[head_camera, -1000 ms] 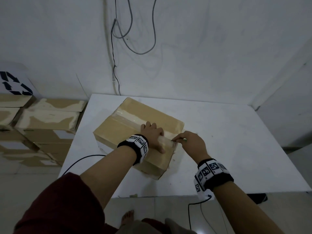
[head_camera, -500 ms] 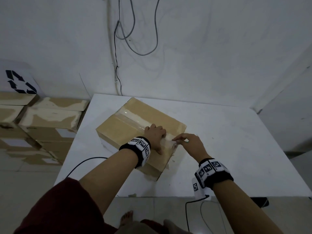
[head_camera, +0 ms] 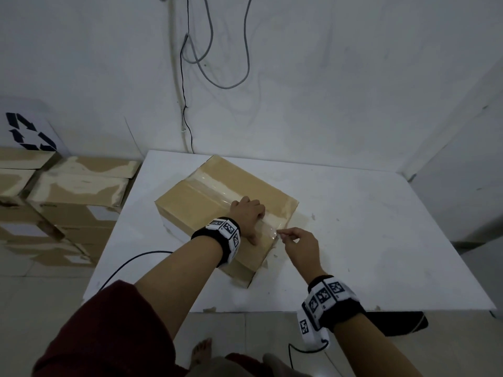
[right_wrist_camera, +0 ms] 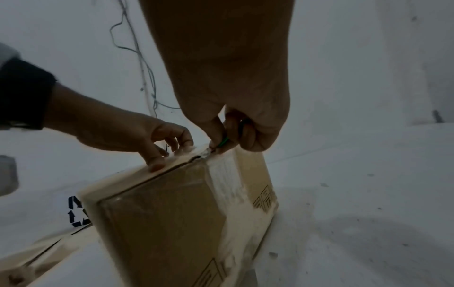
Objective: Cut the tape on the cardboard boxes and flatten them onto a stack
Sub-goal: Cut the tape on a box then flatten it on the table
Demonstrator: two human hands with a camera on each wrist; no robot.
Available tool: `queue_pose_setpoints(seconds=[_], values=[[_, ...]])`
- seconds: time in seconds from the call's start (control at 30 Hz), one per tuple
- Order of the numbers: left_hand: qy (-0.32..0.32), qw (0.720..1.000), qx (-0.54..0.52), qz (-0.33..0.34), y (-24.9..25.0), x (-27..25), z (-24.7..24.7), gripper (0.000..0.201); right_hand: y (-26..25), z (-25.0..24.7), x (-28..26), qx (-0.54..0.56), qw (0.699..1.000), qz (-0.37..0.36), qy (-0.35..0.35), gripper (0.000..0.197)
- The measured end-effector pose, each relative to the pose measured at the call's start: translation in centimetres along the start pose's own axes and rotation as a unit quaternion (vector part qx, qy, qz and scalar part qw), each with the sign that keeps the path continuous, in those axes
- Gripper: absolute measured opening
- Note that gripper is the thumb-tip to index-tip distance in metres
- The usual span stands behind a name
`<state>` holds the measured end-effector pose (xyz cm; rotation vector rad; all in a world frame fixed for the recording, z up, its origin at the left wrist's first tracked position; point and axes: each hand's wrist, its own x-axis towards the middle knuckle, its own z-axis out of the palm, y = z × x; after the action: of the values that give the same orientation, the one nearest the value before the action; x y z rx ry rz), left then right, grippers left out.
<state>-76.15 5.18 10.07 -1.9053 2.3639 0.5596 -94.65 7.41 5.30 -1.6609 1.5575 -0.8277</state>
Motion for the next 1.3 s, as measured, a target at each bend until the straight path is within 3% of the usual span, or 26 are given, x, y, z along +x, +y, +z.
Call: queue_pose_setpoints(seconds=[0.07, 0.27, 0.33, 0.4, 0.47, 0.57, 0.63, 0.7, 0.8, 0.9, 1.0, 1.1, 1.2, 1.3], values=[[0.000, 1.000, 0.002, 0.002, 0.2, 0.0, -0.3, 0.065, 0.5, 0.2, -0.4, 0.020, 1.000, 0.008, 0.010, 0.014], [0.000, 1.000, -0.002, -0.001, 0.5, 0.0, -1.1, 0.066, 0.4, 0.8, -2.1, 0.015, 0.997, 0.027, -0.071, 0.020], [-0.023, 1.000, 0.001, 0.002, 0.6, -0.2, -1.0, 0.065, 0.6, 0.6, -2.3, 0.031, 0.998, 0.041, -0.035, 0.014], [-0.040, 0.999, -0.005, 0.005, 0.7, -0.4, -0.8, 0.063, 1.1, -0.3, -2.0, 0.064, 0.994, 0.071, 0.043, 0.009], [-0.055, 0.998, 0.009, 0.021, 0.8, -0.6, -0.7, 0.067, 1.3, -1.2, -1.4, 0.084, 0.987, 0.091, 0.101, 0.013], [-0.079, 0.992, 0.080, 0.054, 1.1, -0.8, -1.2, 0.072, 1.2, -1.7, -0.1, 0.024, 0.993, -0.020, 0.115, 0.026], [-0.091, 0.986, 0.118, 0.077, 1.6, -0.9, -1.6, 0.068, 1.3, -1.2, 0.5, -0.026, 0.992, -0.091, 0.083, 0.038], [-0.089, 0.978, 0.158, 0.106, 2.0, -1.0, -2.0, 0.058, 1.4, -0.6, 0.5, -0.055, 0.993, -0.099, 0.030, 0.043], [-0.048, 0.960, 0.241, 0.132, 1.5, -1.4, -2.7, 0.034, 1.6, -0.4, -0.1, -0.084, 0.992, -0.098, 0.014, 0.032], [-0.042, 0.963, 0.254, 0.078, -0.4, -1.6, -2.7, 0.039, 1.1, 0.3, -1.0, -0.114, 0.987, -0.112, -0.002, 0.028], [-0.095, 0.986, 0.135, -0.021, -1.0, -1.9, -2.4, 0.045, 1.5, 1.6, -1.1, -0.121, 0.988, -0.093, -0.008, 0.039], [-0.054, 0.994, 0.073, -0.061, 0.1, -2.0, -1.1, 0.063, 1.8, 2.0, -1.3, -0.119, 0.990, -0.070, -0.024, 0.048], [0.000, 0.994, 0.061, -0.085, 0.5, -2.1, 0.0, 0.043, 1.8, 1.6, -1.3, -0.135, 0.988, -0.068, -0.037, 0.047], [-0.015, 0.990, 0.041, -0.134, 1.0, -1.8, 0.5, 0.033, 1.8, 1.2, -1.2, -0.139, 0.987, -0.076, -0.036, 0.044]])
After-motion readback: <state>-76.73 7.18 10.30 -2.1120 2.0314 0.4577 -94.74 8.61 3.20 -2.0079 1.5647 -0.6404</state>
